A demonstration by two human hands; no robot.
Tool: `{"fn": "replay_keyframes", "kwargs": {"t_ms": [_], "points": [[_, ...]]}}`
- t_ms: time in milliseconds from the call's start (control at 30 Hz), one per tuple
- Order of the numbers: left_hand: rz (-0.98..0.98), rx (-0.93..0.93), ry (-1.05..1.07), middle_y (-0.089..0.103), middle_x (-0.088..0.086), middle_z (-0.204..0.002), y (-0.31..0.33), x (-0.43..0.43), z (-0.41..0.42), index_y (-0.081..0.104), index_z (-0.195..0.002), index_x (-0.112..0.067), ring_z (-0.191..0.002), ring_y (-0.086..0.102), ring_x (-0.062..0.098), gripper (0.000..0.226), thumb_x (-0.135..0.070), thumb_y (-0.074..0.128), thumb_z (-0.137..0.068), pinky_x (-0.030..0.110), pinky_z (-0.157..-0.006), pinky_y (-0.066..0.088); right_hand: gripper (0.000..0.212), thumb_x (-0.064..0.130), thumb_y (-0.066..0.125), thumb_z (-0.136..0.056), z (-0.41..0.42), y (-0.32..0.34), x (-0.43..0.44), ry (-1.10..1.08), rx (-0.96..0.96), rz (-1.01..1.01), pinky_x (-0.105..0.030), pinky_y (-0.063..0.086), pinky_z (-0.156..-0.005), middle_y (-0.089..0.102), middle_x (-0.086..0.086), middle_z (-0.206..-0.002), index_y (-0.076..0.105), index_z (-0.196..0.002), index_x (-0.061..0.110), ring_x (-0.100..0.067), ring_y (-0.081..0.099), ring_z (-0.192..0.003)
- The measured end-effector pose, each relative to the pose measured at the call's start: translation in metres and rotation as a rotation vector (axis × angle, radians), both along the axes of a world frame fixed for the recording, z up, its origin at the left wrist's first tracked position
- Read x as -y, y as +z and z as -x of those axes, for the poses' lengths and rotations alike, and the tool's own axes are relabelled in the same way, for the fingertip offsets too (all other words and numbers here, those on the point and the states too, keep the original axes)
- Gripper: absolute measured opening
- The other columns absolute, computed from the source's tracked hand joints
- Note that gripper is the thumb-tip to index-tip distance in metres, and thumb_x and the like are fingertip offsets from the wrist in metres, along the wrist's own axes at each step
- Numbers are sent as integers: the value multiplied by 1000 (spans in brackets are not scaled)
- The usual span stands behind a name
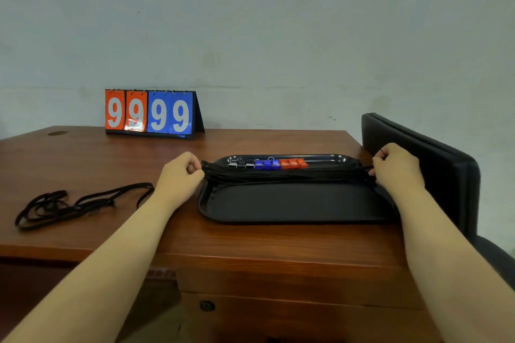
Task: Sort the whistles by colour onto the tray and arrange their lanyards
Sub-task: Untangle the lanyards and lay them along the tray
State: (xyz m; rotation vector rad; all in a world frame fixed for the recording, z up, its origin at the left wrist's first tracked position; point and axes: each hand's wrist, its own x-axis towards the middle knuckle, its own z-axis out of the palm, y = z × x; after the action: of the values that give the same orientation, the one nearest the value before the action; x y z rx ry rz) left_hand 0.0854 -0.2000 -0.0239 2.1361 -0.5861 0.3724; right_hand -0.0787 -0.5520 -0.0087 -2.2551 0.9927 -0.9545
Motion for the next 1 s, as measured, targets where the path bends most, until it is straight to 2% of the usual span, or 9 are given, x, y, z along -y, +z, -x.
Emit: {"fn": "replay_keyframes", "kwargs": {"t_ms": [167, 300, 467, 667, 833, 1000], "points": [[-12, 5, 16, 52, 1, -69, -1, -1, -3, 55, -80, -13, -63, 46, 10, 8, -6, 58, -83, 19, -57, 36, 10, 16, 53, -92, -5, -2, 4, -12, -40, 7, -33, 51, -63, 65, -9, -82, 56, -83, 14, -24, 62, -73], [-34, 0, 61, 54, 0, -70, -4, -1, -8, 54, -80, -17, -65, 48, 12, 9, -10, 59, -82, 22, -57, 37, 8, 19, 57, -91, -4, -1, 4, -22, -81, 40, -29, 42, -61, 61, -10, -84, 56, -93, 11, -24, 56, -73], [-39, -13, 98, 54, -1, -71, -5, -1, -13, 53, -81, -19, -65, 49, 11, 10, -12, 60, -83, 24, -57, 38, 26, 18, 60, -89, -3, 1, 4, -46, -142, 92, -32, 44, -66, 62, -15, -99, 53, -113, 9, -25, 54, -78], [-44, 1, 105, 53, -2, -73, -8, -2, -17, 50, -83, -21, -67, 49, 12, 14, -12, 61, -81, 27, -61, 39, 22, 13, 58, -89, -5, 6, -2, -120, -236, 239, -33, 42, -62, 57, -12, -93, 52, -110, 9, -25, 49, -74], [99, 4, 87, 51, 2, -76, -4, -3, -10, 50, -95, -17, -69, 48, 15, 19, -5, 56, -81, 31, -66, 43, 19, 15, 54, -91, -4, 9, -12, -116, -202, 310, -33, 41, -60, 58, -12, -96, 54, -109, 9, -25, 50, -72], [248, 23, 159, 52, 2, -78, 14, -19, 1, 54, -92, -14, -70, 49, 15, 10, -6, 52, -86, 32, -67, 44, 10, 18, 47, -93, -12, 18, -46, 6, -205, 482, -26, 35, -50, 52, -5, -84, 54, -94, 10, -21, 52, -62]]}}
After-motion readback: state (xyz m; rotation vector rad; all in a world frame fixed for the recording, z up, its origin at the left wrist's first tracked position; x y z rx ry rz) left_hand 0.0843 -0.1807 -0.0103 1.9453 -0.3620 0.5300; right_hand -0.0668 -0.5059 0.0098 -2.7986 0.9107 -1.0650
